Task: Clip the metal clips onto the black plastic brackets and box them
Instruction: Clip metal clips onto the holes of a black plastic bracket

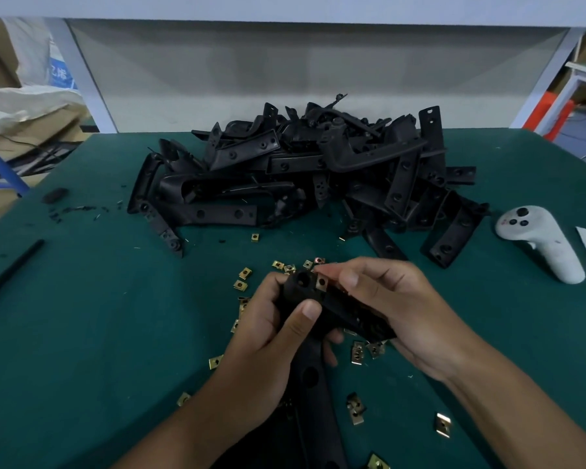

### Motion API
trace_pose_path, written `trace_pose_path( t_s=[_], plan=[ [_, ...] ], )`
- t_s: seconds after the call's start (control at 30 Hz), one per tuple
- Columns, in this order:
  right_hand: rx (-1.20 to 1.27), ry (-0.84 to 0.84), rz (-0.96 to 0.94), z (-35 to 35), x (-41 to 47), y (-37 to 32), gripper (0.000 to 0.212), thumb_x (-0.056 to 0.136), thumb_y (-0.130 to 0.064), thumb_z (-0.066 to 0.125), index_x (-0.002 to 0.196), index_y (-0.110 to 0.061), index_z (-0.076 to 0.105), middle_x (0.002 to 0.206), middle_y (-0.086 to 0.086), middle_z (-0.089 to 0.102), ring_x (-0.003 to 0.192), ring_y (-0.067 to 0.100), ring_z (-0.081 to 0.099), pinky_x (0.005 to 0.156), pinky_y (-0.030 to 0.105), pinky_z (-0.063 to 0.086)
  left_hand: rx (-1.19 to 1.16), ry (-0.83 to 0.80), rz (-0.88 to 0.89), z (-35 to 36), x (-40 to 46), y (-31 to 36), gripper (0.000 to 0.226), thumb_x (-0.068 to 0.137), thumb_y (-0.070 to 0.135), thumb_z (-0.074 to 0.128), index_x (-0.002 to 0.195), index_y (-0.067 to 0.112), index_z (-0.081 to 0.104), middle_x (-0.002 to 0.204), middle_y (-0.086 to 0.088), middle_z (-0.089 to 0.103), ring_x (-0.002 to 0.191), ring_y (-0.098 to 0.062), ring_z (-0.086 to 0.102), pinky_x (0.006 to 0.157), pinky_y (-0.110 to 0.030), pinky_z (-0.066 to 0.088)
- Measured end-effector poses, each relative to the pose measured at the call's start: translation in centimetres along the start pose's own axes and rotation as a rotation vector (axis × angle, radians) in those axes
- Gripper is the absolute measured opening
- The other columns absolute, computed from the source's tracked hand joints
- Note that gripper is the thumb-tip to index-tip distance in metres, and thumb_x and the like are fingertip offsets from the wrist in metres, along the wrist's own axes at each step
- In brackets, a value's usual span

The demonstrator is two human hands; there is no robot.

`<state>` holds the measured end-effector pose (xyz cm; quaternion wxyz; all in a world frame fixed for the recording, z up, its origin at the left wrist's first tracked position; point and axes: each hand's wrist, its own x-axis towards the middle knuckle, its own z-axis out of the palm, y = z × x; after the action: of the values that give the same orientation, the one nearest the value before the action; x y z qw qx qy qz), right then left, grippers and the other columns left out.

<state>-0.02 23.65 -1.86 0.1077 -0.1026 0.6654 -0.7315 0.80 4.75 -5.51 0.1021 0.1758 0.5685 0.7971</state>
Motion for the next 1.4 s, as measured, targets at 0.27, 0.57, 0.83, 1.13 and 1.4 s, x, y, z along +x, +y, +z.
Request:
trace_pose_path(
  t_s=[0.27, 0.57, 0.83, 1.13, 1.4],
  plan=[
    [-0.135, -0.025, -0.080, -1.1, 0.3, 0.6, 0.042, 0.097, -0.053, 0.054, 0.117, -0.024, 0.077, 0.127, -0.005, 0.063, 0.106, 0.016, 0.066, 0.097, 0.047, 0.050, -0.040, 0.035, -0.016, 0.1, 0.3, 1.0, 0.020, 0.095, 0.033, 0.068, 0.101, 0.015, 0.061, 0.085, -0.013, 0.072, 0.071, -0.023, 0.069, 0.063, -0.025, 0.056],
    [-1.246, 0.092, -0.071, -2.2, 0.8, 2.2, 0.045, 0.088, -0.048, 0.058, 0.130, -0.037, 0.065, 0.111, -0.020, 0.060, 0.104, 0.006, 0.045, 0.096, 0.032, 0.041, -0.058, 0.042, -0.068, -0.5, 0.6, 1.2, 0.026, 0.070, 0.022, 0.086, 0.092, 0.021, 0.072, 0.079, -0.008, 0.071, 0.070, -0.020, 0.069, 0.065, -0.028, 0.058],
    [-1.019, 0.240, -0.168, -2.4, 1.4, 2.7, 0.025, 0.086, -0.022, 0.080, 0.108, -0.031, 0.071, 0.086, -0.016, 0.066, 0.086, 0.005, 0.063, 0.076, 0.017, 0.048, -0.088, 0.000, -0.142, -0.3, 0.7, 1.2, 0.029, 0.065, 0.011, 0.088, 0.088, 0.009, 0.072, 0.102, -0.013, 0.076, 0.074, -0.021, 0.072, 0.061, -0.030, 0.058],
    [-0.663, 0.403, -0.108, -2.9, 1.5, 1.7, 0.018, 0.089, -0.017, 0.077, 0.098, -0.032, 0.075, 0.084, -0.019, 0.072, 0.083, -0.001, 0.069, 0.073, 0.007, 0.047, -0.053, 0.099, -0.153, -0.1, 0.7, 1.9, 0.023, 0.058, 0.023, 0.088, 0.076, 0.026, 0.074, 0.080, -0.003, 0.075, 0.060, -0.016, 0.069, 0.053, -0.024, 0.054],
    [0.019, 0.257, 0.068, -2.2, 1.3, 0.5, 0.030, 0.093, -0.013, 0.067, 0.120, -0.024, 0.071, 0.115, 0.000, 0.076, 0.110, 0.012, 0.071, 0.077, 0.017, 0.054, -0.037, 0.112, -0.128, -0.1, 0.8, 2.1, 0.025, 0.061, 0.024, 0.088, 0.078, 0.021, 0.071, 0.077, -0.005, 0.071, 0.059, -0.017, 0.063, 0.053, -0.025, 0.053]
  ],
)
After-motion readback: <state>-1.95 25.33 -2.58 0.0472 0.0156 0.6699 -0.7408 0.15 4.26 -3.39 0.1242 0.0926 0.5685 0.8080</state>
